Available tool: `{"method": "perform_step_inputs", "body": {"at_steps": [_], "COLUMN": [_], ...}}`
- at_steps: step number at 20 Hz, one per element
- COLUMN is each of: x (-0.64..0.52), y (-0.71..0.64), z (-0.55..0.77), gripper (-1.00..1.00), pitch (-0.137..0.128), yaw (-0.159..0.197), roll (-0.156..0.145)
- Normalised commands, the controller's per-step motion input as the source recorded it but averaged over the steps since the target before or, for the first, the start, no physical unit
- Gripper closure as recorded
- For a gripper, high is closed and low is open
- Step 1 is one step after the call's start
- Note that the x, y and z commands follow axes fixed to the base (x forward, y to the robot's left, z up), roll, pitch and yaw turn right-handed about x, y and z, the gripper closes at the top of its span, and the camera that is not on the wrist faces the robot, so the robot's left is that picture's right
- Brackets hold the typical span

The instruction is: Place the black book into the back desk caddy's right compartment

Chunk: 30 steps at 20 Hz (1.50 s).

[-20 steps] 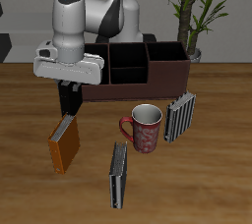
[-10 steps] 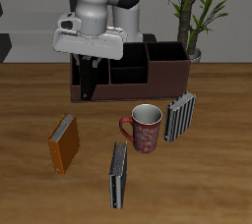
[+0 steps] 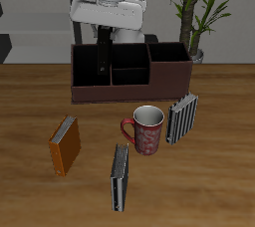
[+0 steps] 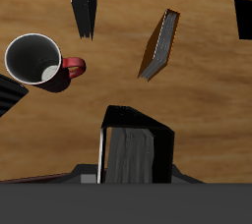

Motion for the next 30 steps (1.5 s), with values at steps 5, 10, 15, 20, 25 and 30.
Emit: {"method": "perform_step_inputs", "body": {"at_steps": [5, 10, 15, 20, 25, 30], "x": [-0.41, -0.45, -0.5, -0.21, -0.14, -0.08], "y": [0.31, 0.34, 0.48, 0.26, 0.34, 0.47], "z": [0.37, 0.17, 0.21, 0.04, -0.01, -0.01], "gripper": [1.0, 1.0, 1.0, 1.0, 1.0, 1.0], "pitch": [-0.017, -0.007, -0.031, 0.011, 0.022, 0.02], "yaw": [0.003, 0.058, 0.051, 0.031, 0.051, 0.0], "roll": [-0.017, -0.016, 0.023, -0.014, -0.05, 0.019]}}
